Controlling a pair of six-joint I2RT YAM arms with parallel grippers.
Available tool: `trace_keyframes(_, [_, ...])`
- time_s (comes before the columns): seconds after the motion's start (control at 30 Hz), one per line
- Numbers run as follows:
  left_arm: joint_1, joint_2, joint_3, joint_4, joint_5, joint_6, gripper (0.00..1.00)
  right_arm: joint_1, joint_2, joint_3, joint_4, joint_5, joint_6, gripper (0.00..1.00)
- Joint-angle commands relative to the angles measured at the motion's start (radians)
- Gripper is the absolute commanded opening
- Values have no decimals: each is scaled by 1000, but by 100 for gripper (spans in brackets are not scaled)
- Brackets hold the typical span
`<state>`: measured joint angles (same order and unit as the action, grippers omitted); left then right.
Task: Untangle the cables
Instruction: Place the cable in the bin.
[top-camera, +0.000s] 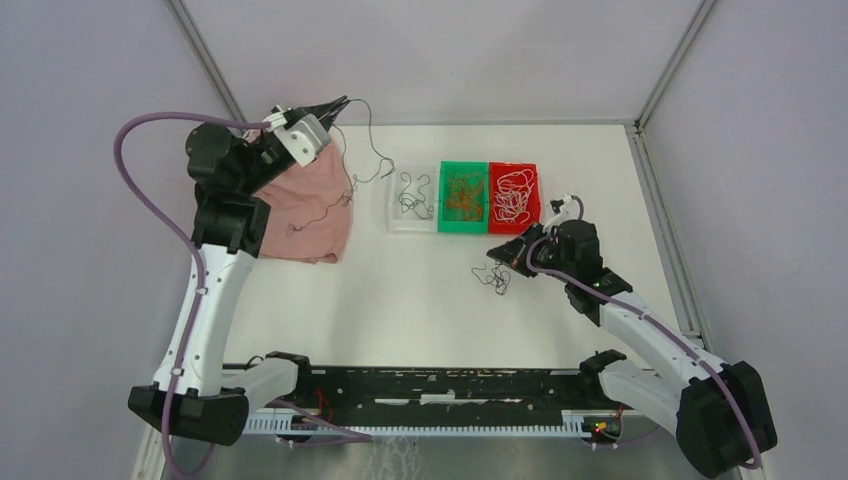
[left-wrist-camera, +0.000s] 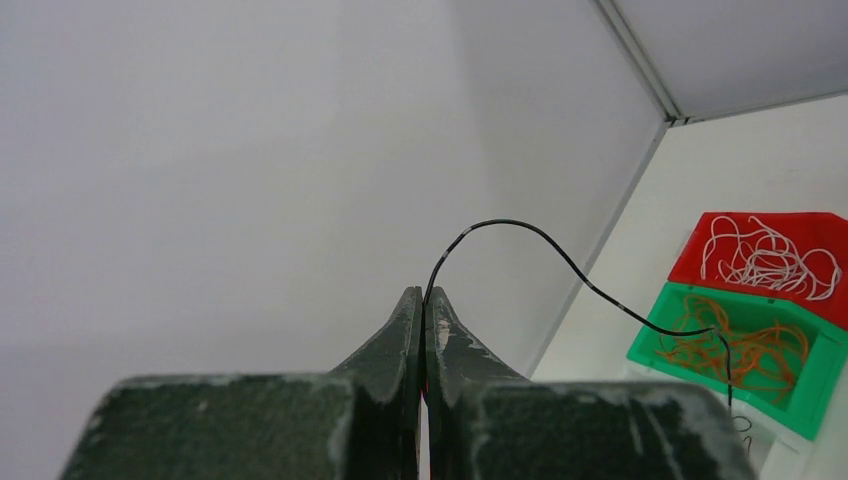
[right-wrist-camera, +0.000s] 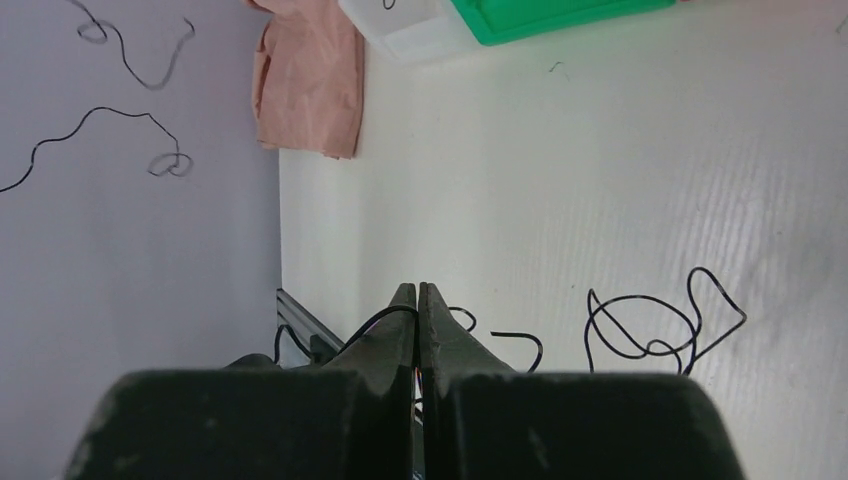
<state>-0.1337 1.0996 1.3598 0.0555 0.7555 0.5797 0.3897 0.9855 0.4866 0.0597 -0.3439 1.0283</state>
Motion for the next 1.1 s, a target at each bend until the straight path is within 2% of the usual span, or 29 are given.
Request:
trace_keyframes(0.0, [-62, 57, 45, 67, -60, -41, 3, 8, 6, 50, 116, -47, 6, 0])
trace_keyframes(0.53, [-147, 317, 170, 199, -167, -21, 3, 10, -27, 87, 32, -32, -52, 0])
trace_keyframes(0.9, [-201, 483, 255, 331, -232, -154, 3, 9, -47, 75, 4, -13, -69, 0])
trace_keyframes(1.07, [-204, 544, 315, 338, -245, -184, 3, 9, -52, 62, -1, -4, -70, 0])
